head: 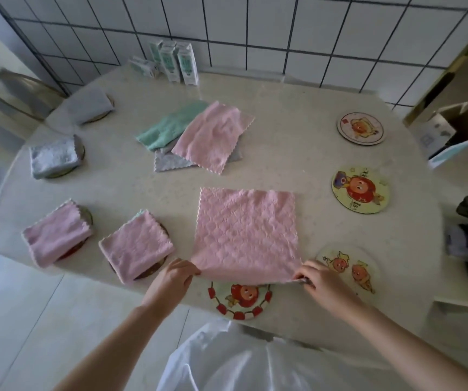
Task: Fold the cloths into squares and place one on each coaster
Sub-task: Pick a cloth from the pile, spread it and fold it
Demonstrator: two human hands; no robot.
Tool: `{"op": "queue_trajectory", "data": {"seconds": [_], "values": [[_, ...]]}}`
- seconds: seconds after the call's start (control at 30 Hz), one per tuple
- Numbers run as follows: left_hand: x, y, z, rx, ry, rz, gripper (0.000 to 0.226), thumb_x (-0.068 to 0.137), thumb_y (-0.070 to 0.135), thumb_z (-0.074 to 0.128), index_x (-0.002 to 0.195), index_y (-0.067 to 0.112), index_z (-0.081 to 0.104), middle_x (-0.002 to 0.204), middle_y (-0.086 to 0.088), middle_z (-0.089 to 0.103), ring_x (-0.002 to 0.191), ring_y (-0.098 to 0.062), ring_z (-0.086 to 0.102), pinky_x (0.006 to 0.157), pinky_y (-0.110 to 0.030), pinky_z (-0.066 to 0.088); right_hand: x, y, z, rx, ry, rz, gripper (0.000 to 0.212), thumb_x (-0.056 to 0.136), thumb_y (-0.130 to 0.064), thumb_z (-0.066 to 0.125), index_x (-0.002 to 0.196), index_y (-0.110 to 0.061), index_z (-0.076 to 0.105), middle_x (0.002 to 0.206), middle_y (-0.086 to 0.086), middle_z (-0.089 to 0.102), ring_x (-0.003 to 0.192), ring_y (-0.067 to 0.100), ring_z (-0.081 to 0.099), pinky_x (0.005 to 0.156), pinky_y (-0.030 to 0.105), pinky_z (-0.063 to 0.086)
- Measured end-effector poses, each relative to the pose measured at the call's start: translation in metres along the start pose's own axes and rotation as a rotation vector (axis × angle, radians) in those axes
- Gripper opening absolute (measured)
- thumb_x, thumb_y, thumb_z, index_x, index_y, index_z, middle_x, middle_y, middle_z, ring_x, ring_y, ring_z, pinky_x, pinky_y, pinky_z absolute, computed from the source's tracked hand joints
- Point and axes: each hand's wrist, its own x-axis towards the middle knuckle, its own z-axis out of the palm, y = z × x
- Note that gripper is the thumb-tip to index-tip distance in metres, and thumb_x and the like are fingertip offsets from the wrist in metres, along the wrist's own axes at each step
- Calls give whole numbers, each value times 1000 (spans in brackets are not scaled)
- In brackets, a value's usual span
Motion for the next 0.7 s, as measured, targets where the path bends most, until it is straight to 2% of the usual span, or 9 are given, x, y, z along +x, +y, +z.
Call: {"op": "queue_trajectory", "data": {"seconds": [0.13, 0.27, 0.4, 0.5, 0.63, 0.7], "values": [[-8, -4, 7, -65, -34, -110, 24, 67, -3, 80, 82, 16, 76, 81, 7, 71, 81, -11, 64, 75, -22, 51, -8, 4, 8, 60, -6, 87, 14, 84, -10, 67, 88, -23, 62, 88, -19, 53, 83, -8, 51, 73, 5, 38], [5, -6, 3, -255, -46, -424, 21, 74, 4, 76, 82, 24, 76, 82, 11, 70, 80, -8, 65, 77, -27, 53, 0, 10, 1, 309, 123, 292, 15, 80, -12, 72, 74, -23, 63, 75, -9, 63, 70, 4, 58, 62, 12, 42], [40, -2, -8, -451, 15, -614, 12, 76, 8, 76, 84, 18, 75, 73, 10, 70, 71, -10, 67, 66, -20, 52, 20, 14, -16, 640, 277, 524, 5, 81, -13, 72, 84, -15, 68, 83, -2, 69, 80, 11, 63, 70, 20, 47], [70, 0, -13, -578, 108, -741, 11, 78, 12, 75, 87, 17, 74, 75, 8, 69, 65, 0, 61, 58, -10, 45, 43, 18, -28, 791, 346, 604, 10, 84, -13, 69, 92, -19, 68, 91, -2, 70, 87, 11, 64, 80, 23, 50], [110, -10, -11, -743, 170, -860, 14, 81, 15, 73, 86, 27, 70, 83, 5, 71, 83, -18, 67, 78, -32, 56, 80, 24, -41, 1028, 375, 669, 13, 88, -7, 63, 100, -5, 67, 95, 11, 69, 88, 23, 67, 81, 34, 55], [128, -14, -10, -798, 177, -891, 14, 83, 12, 71, 84, 26, 70, 85, 1, 72, 85, -23, 67, 82, -38, 57, 100, 26, -47, 1083, 372, 678, 9, 89, -7, 61, 97, -5, 66, 95, 14, 68, 88, 26, 67, 81, 37, 56]]}}
